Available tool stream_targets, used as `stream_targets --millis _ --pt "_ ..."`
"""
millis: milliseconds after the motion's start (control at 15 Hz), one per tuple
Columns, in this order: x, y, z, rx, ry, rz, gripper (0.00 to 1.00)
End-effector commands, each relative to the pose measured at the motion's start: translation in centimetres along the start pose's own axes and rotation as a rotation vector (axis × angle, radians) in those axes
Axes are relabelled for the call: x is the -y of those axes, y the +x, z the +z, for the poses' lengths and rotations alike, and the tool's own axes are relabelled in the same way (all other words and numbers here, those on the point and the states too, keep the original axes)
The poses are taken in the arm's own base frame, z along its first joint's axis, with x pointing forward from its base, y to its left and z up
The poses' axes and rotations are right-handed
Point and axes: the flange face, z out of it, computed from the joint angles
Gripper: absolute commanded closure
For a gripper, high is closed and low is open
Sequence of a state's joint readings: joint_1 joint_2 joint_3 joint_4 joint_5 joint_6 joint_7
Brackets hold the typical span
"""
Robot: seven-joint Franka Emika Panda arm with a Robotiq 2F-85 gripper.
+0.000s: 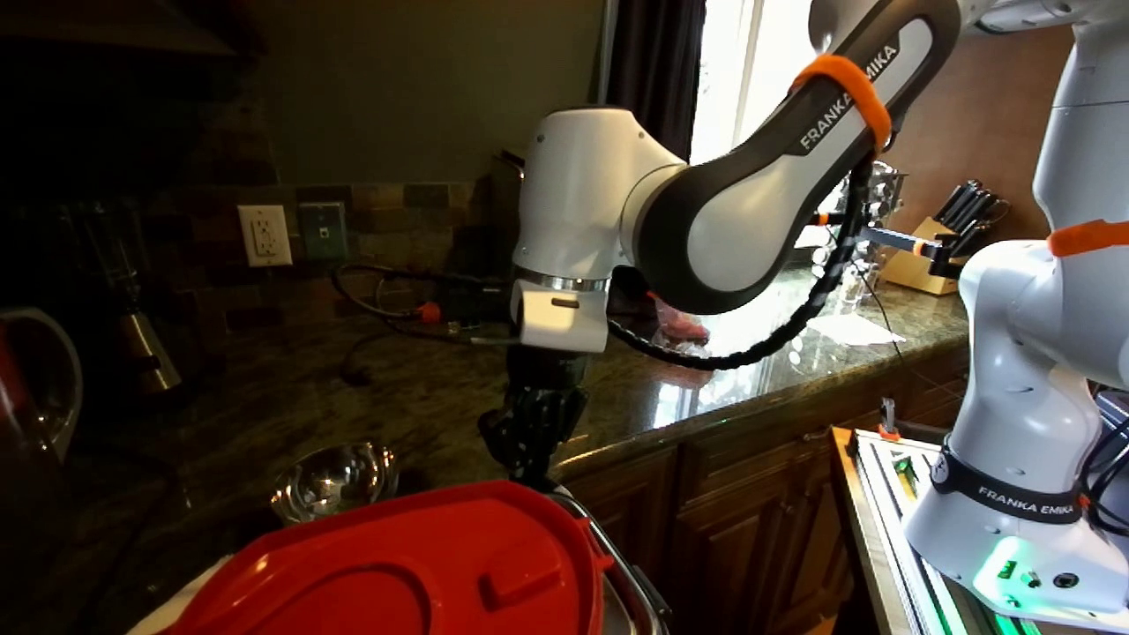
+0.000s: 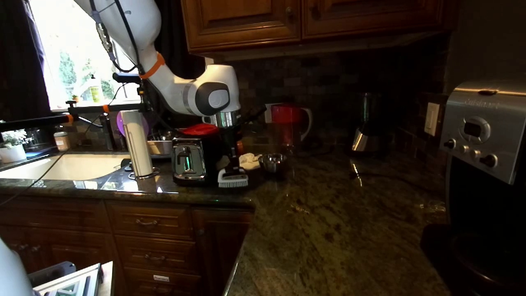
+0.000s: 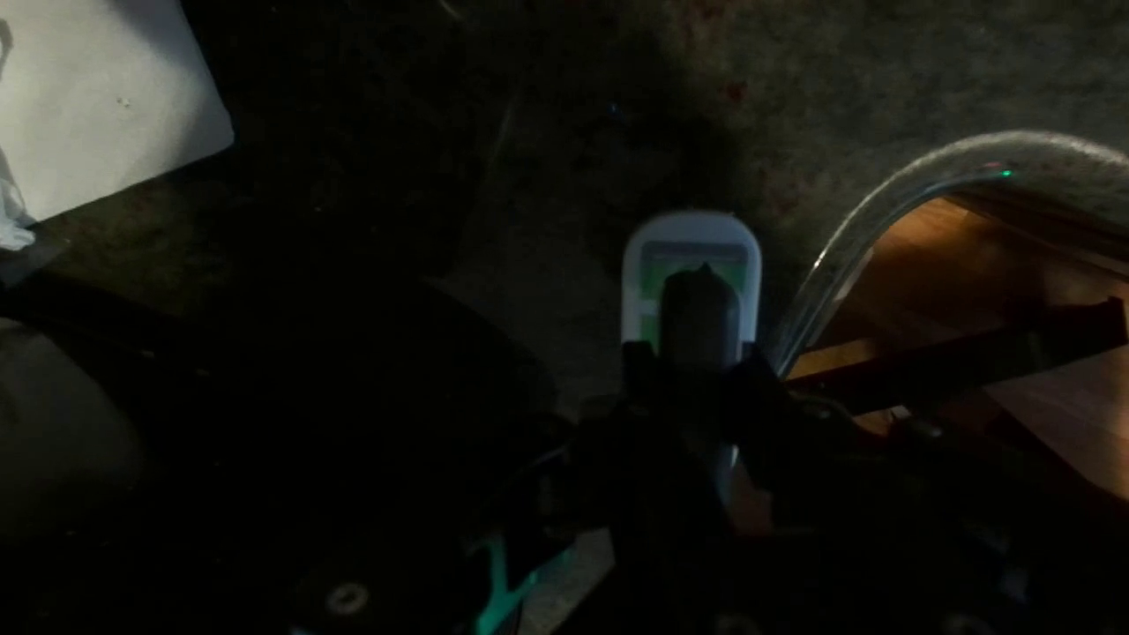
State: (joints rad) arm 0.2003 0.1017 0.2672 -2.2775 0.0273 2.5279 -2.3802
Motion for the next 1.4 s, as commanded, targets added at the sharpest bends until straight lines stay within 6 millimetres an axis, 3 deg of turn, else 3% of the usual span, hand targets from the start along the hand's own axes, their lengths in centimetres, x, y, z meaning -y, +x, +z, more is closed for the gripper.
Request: stream_targets --millis 0,400,467,533,667,867,1067,1267,1333 --pt "-0.4 -0.7 1.1 -0.033 0.015 -0.025 0.94" --pt "-0.5 -1.0 2.2 -0.049 0.019 -0.024 0.94" --pt "-0.5 -1.0 2.1 -0.044 0.017 -0.023 0.83" --pt "-0.5 -1.0 2.0 -0.041 0.016 -0.024 0.52" --pt "-0.5 -0.8 1.9 -0.04 0.013 -0.025 0.45" --pt "-0.2 -0.3 0.6 -0.031 0.009 -0.04 0.22" --pt "1.2 -0.1 -2.9 0.057 -0.044 -0.015 0.0" --pt "3.2 0.3 -6.1 0.169 -0.113 -0.031 0.0" --pt "0.8 -1.2 -4.3 0.113 -0.084 -0.008 0.0"
